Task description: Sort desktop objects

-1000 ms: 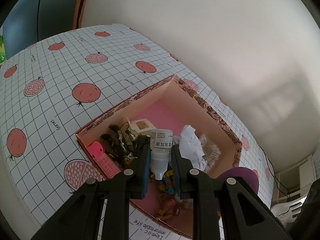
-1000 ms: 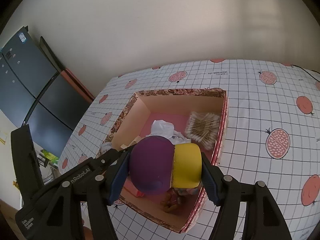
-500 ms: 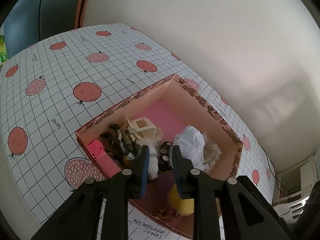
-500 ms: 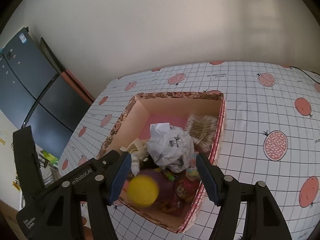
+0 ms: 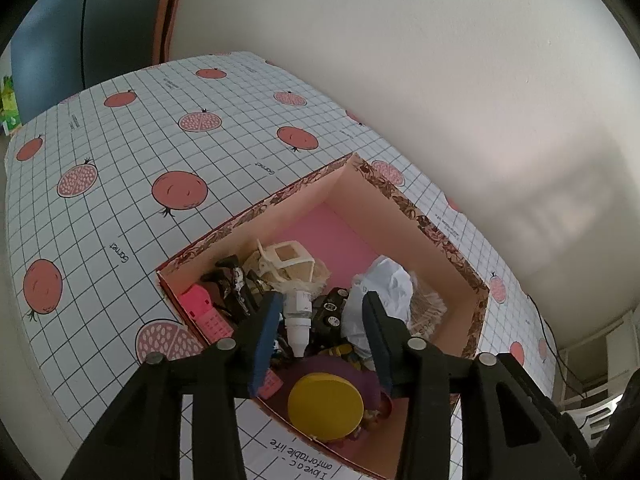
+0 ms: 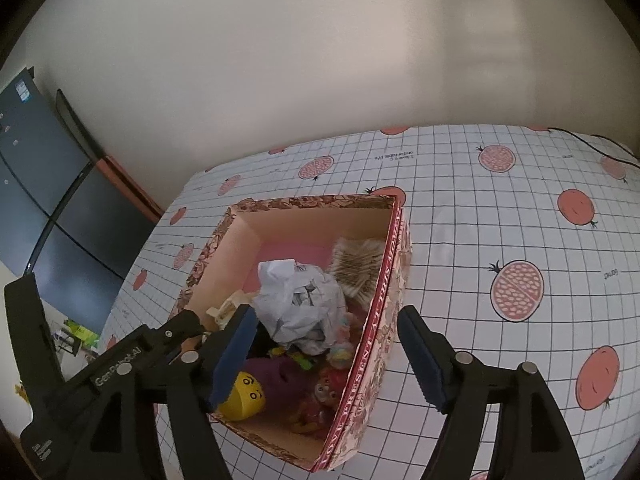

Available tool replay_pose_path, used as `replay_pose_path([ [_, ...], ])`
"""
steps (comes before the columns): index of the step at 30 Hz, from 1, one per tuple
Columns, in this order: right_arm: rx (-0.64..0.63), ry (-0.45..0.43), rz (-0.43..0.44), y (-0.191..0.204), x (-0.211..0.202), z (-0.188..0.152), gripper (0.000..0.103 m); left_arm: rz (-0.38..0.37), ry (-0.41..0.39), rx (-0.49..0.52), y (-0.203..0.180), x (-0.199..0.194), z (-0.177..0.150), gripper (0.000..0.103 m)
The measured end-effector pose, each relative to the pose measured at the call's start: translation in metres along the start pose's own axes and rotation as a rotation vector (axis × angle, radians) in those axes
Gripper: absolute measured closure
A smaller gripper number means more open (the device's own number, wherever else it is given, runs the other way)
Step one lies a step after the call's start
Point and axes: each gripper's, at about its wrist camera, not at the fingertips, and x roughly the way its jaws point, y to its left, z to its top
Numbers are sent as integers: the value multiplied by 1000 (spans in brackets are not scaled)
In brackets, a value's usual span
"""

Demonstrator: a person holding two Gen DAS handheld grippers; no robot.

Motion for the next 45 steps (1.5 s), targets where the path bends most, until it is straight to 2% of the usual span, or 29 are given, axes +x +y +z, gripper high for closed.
replay_pose_path([
  [2,-2,-2,1,1,0,0,21,4,-2,2,0,0,0,52],
  [4,-6,-12,-1,1,-1,0,9,9,-7,6,-1,-1,0,46],
  [6,-6,-19,-5,2,-2,0,1,14,-15,6,-1,-2,1,33],
  [10,-5,-15,-4,1,-1,-1,0,28,-26,6,-1,-3,1,26],
  [12,-5,-12,-9,2,1,-1,0,32,-30,11,-1,-3,1,19],
  [17,-5,-16,-21,1,1,-1,0,55,-54,36,-4,-4,0,11],
  [45,14,5,-40,-10,-9,5,0,88,-40,106,-25,-9,0,10],
])
